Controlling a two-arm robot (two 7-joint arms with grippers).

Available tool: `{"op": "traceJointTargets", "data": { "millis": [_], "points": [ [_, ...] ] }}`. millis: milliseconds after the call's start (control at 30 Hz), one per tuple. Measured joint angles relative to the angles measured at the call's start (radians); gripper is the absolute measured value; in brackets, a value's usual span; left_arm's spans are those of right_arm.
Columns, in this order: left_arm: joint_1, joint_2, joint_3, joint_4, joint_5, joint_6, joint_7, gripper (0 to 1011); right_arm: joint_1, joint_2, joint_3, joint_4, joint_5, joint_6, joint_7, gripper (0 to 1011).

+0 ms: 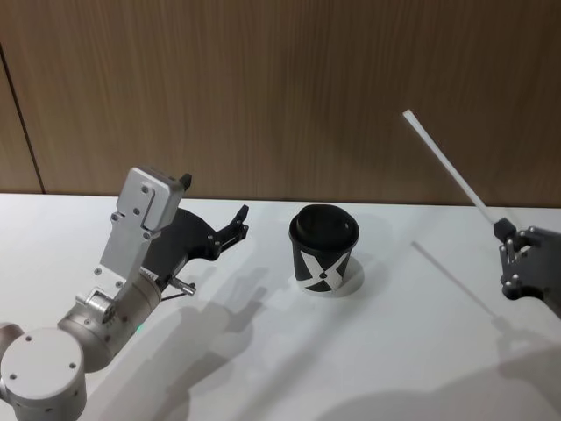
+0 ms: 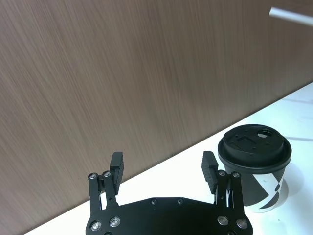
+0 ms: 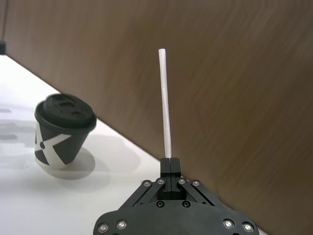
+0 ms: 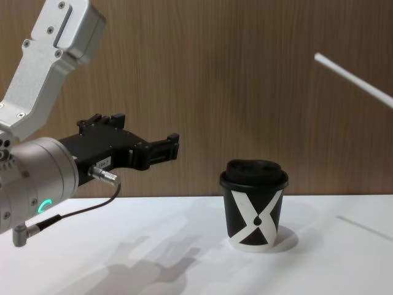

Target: Pick up the straw with one hand, pass it to the other hand, and insert it into the cup.

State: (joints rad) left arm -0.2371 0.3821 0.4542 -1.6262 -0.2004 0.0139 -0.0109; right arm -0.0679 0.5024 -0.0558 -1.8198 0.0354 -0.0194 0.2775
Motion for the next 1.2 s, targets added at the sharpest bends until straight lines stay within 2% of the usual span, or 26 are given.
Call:
{"op": "traceJointTargets", "data": {
  "millis": [267,533,667,867,1200],
  "points": [
    [0.0,0.0,0.0,0.0,0.0,0.0,0.0,1003,0.025,0.054,0.013,0.018,0.04,-0.123,0.086,0],
    [0.0,0.0,0.0,0.0,0.0,0.0,0.0,1003,0.065,0.105,0.012,0.044,0.106,-0.248,0.19,0],
    [0.0,0.0,0.0,0.0,0.0,0.0,0.0,1003,0.082,0.122,0.008,0.054,0.13,-0.287,0.227,0],
    [0.0,0.0,0.0,0.0,0.0,0.0,0.0,1003,0.127,0.154,-0.013,0.083,0.195,-0.373,0.318,0],
    [0.0,0.0,0.0,0.0,0.0,0.0,0.0,1003,0.2,0.174,-0.061,0.12,0.28,-0.465,0.433,0]
  ]
}}
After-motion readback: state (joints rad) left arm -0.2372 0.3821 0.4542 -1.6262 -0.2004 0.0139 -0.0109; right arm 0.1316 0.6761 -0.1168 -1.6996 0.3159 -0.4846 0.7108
